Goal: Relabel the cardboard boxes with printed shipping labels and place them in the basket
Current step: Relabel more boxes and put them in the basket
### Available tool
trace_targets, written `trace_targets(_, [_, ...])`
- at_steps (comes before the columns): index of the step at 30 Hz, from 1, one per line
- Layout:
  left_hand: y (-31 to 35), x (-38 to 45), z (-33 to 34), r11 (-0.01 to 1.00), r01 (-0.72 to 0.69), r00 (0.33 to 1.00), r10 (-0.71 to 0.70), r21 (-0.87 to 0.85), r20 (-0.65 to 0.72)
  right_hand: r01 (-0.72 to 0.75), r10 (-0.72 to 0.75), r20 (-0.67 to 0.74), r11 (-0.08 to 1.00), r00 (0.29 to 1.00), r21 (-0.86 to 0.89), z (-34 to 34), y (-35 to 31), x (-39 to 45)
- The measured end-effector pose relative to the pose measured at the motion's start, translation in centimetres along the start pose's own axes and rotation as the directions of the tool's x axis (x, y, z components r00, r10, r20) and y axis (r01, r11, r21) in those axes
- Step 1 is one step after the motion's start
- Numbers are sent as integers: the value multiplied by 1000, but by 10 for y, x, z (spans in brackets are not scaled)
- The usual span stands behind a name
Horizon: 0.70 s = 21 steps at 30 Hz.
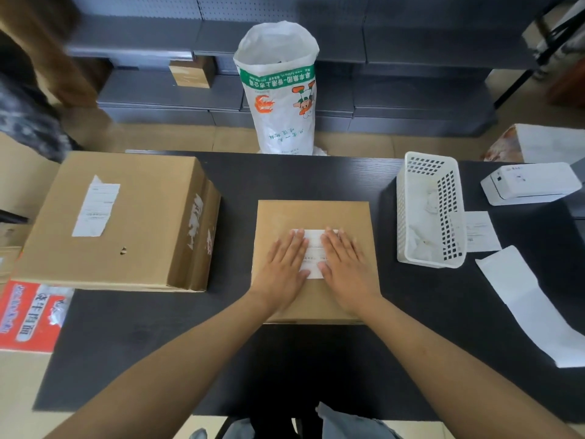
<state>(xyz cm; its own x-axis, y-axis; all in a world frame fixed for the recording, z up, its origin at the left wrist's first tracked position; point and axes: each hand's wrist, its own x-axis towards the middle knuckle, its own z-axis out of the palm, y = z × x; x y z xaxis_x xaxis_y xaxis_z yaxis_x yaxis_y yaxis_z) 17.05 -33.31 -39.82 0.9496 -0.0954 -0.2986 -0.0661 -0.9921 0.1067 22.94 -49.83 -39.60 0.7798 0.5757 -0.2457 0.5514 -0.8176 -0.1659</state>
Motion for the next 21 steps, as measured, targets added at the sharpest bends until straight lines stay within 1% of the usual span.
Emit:
trace_targets(3, [-3,-2,4,998,24,999,-25,-54,-21,14,-14,22,1000,1000,7,8,5,2])
trace_targets(6, [-5,-1,5,999,14,1000,-16,-51,-23,24,-24,22,1000,999,0,11,8,1])
trace_targets(9, [-5,1,0,996,26,999,-28,-91,-23,17,-17,0,1000,1000,9,10,8,-1])
trace_targets(11, [-6,3,-3,990,55,998,-59,-129,-32,-19,20,-38,1000,999,18,8,10,0])
trace_targets(12, [-7,4,-4,989,74,996,-79,-130,-34,-34,35,-47,999,998,19,7,11,1])
trace_targets(14, [-9,4,-3,989,104,994,-107,-105,-28,-34,35,-21,999,999,9,5,16,3])
trace_targets(16, [-11,4,1,991,110,993,-112,-69,-25,-22,22,3,1000,1000,8,7,20,3])
trace_targets(21, [-11,5,8,993,116,992,-117,-35,-39,-14,14,4,1000,1000,-18,9,22,2])
